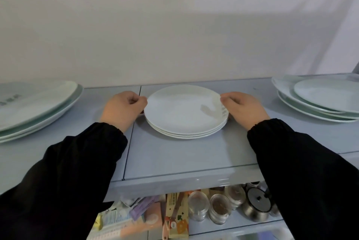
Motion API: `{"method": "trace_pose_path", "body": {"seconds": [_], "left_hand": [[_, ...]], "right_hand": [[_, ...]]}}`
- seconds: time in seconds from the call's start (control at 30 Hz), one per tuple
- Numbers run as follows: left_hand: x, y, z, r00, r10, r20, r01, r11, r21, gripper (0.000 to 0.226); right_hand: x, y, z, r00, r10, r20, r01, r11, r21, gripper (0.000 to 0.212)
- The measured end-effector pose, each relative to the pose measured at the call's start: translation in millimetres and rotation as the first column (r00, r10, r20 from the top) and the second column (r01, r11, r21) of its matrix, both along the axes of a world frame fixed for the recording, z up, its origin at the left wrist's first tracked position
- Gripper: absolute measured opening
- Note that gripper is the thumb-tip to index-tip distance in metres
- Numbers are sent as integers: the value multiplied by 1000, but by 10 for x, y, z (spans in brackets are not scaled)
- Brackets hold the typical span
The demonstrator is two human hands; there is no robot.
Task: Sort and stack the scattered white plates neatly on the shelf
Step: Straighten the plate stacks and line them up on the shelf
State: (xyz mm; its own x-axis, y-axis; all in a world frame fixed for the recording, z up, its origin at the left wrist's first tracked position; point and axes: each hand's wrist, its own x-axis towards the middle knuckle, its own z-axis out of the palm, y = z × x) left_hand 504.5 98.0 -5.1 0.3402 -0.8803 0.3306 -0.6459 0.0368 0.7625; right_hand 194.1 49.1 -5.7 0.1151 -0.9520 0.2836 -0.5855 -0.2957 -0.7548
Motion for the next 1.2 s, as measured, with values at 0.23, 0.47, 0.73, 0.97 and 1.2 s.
{"method": "trace_pose_path", "body": {"seconds": [0.23,0.47,0.73,0.97,1.2], "left_hand": [[46,126,22,994,68,81,-68,998,-1,32],[119,347,9,992,67,109,-67,998,-3,30],[116,484,-9,989,72,133,-70,997,-20,28],[167,531,-73,977,-212,30,209,975,81,59],[211,455,-153,975,-220,30,218,974,66,56]], "right_hand": [[-18,18,11,999,35,-16,-36,999,-37,24],[-31,60,5,996,92,-20,-93,995,-47,45],[-62,20,-35,993,117,-22,-118,990,-77,25],[-28,33,-48,976,217,10,-217,976,13,23],[-19,125,5,953,301,45,-303,951,53,25]]}}
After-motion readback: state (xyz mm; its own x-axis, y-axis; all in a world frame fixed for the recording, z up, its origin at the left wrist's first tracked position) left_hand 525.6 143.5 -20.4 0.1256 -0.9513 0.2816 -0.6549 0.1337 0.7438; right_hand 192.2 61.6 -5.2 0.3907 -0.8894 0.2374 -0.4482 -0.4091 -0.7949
